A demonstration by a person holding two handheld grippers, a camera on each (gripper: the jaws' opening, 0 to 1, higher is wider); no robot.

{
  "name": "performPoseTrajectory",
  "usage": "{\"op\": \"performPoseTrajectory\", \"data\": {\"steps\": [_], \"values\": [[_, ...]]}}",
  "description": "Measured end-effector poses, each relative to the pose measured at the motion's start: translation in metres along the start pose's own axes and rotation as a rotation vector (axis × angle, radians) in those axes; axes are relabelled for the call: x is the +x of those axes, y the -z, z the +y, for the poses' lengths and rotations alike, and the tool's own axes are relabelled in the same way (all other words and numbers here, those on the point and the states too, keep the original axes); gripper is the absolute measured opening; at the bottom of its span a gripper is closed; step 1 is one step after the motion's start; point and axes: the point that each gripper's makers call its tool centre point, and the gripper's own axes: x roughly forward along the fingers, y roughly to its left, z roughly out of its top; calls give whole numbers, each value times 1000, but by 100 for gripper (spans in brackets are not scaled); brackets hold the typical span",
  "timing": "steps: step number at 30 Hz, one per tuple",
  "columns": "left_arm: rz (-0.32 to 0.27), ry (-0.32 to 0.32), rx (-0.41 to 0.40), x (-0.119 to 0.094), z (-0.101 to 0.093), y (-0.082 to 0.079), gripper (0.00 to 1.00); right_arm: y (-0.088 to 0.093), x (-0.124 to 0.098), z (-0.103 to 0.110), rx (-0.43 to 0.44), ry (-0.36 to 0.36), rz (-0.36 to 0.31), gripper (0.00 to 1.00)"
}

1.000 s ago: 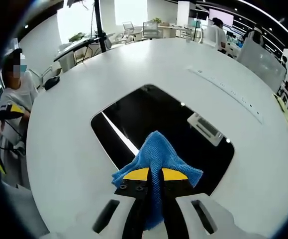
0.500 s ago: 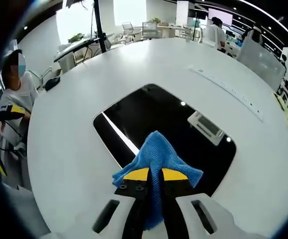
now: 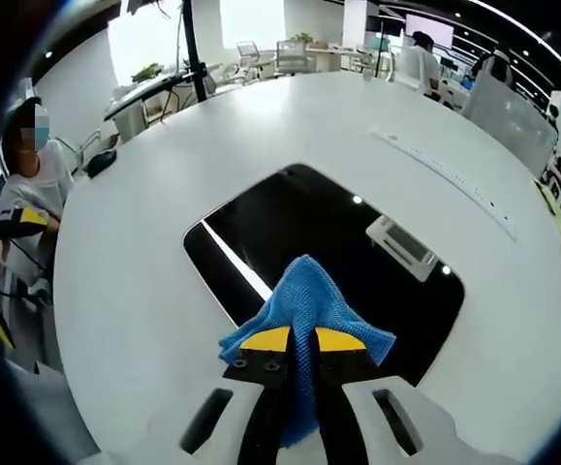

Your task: Wipe the mirror surface with the cleaning cloth until all visible marks leave the cleaned area.

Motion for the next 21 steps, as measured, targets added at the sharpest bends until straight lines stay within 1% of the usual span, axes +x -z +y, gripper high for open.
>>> {"op": "performPoseTrajectory", "data": {"steps": [7,10,21], "values": [[2,-3,-3,-1,1,1,88,-2,2,3,4,-4,-6,3],[3,-1,-4,0,0,3,87,-2,8,-1,7,-8,-2,3],[7,-1,-3,0,0,4,87,-5,19,-2,1,-14,-3,3]]}}
